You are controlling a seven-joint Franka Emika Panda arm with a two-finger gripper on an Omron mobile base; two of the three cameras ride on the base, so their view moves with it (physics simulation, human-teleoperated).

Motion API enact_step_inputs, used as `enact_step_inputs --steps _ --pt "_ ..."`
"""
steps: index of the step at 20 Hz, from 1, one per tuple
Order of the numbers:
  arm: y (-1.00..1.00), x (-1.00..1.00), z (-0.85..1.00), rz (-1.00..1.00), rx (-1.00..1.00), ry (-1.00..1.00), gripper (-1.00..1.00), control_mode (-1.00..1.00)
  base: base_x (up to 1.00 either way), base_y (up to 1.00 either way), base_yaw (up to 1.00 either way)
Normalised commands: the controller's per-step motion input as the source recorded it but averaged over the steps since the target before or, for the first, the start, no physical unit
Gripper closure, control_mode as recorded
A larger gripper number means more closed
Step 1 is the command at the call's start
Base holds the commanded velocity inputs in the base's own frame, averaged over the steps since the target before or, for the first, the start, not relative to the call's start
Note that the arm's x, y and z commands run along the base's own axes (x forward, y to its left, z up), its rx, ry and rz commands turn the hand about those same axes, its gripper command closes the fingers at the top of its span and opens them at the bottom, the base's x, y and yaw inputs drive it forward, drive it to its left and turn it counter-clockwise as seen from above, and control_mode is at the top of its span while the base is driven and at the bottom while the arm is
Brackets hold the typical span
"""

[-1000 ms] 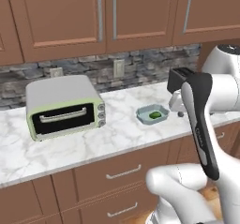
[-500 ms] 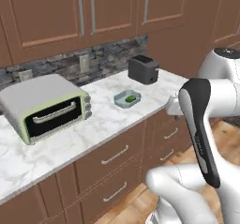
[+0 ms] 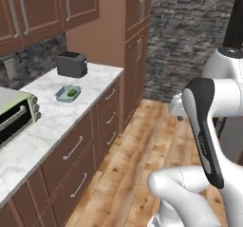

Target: Take the squash and avocado out of the freezer and place them in the tupperware container on the counter. Then put the tupperware containing the vegetables back in the freezer.

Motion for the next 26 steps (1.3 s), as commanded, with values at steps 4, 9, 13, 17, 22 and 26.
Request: enact_step_inputs --steps 4,9,13,17,22,26 --pt "0.00 0.00 0.00 0.00 0.00 0.00 -1.00 1.00 -1.00 0.14 -0.70" --pt "0.00 0.00 0.00 0.00 0.00 0.00 -1.00 1.00 -1.00 0.00 -0.66" --pt "0.00 0.00 0.00 0.00 0.00 0.00 -1.00 1.00 -0.82 -0.06 -0.57" --pt "0.00 0.00 0.00 0.00 0.00 0.00 -1.00 1.00 -0.06 -0.50 -0.18" --pt "0.00 0.00 0.00 0.00 0.00 0.00 -1.00 1.00 0.00 -0.90 0.00" --pt "0.00 0.00 0.00 0.00 0.00 0.00 -1.00 1.00 0.04 -1.00 0.00"
